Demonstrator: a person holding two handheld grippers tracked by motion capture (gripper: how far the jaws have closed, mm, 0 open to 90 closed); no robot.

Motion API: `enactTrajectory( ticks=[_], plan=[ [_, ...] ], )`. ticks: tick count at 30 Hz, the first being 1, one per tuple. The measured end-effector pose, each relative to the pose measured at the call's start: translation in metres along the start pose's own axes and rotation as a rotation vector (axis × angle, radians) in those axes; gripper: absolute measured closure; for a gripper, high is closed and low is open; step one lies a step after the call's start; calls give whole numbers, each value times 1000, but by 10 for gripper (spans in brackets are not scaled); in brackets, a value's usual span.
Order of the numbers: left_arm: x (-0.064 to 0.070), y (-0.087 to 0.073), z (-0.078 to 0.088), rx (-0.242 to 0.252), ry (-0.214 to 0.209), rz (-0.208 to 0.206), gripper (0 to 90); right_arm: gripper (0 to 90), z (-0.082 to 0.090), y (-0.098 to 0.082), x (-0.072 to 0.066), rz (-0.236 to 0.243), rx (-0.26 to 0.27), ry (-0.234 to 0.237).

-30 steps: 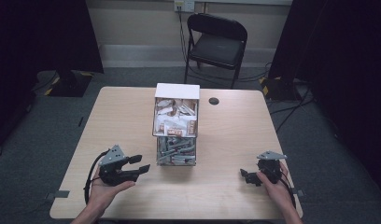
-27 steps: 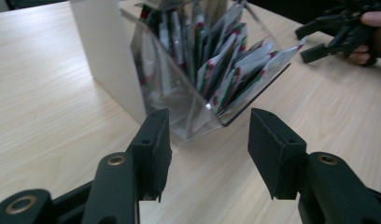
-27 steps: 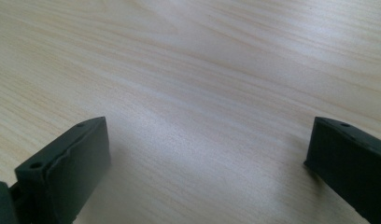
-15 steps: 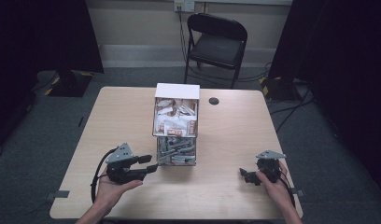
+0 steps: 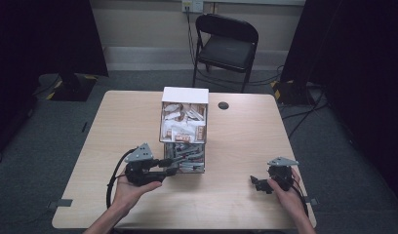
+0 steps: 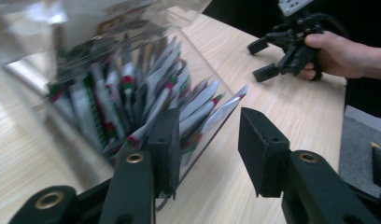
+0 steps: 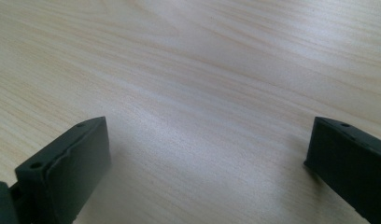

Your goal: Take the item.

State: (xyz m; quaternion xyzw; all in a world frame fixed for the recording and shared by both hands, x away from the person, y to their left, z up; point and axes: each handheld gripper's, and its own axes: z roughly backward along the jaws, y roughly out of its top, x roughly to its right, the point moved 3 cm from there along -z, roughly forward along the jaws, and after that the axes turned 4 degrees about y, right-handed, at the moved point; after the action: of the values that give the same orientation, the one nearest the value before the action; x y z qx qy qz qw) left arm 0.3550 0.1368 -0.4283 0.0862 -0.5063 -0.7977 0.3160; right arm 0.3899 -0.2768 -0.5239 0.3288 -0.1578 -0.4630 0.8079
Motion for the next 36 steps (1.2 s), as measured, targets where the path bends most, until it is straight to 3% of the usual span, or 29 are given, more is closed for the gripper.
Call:
enactTrajectory(
  ticks=[8,11,14,16,19,23,29,36],
  plan=[
    [1,3,-15,5,-18,-9,668,0,0,0,0,2,1,1],
    [1,3,-18,-12,-15,-8,689,0,0,0,0,3,0,1],
    [0,3,-24,-36,-38,-12,702,0,0,0,0,1,0,0],
    [-2,1,-28,-57,-26,-18,703,0,0,0,0,1,-1,0],
    [-2,0,-30,-62,-31,-26,740,0,0,0,0,2,0,1],
    [-1,0,-33,-56,-72,-34,832,0,0,0,0,2,0,1],
    [1,-1,-38,-68,-69,-68,788,0,0,0,0,2,0,1],
    [3,-4,-46,-74,-65,-74,750,0,0,0,0,2,0,1]
  ],
)
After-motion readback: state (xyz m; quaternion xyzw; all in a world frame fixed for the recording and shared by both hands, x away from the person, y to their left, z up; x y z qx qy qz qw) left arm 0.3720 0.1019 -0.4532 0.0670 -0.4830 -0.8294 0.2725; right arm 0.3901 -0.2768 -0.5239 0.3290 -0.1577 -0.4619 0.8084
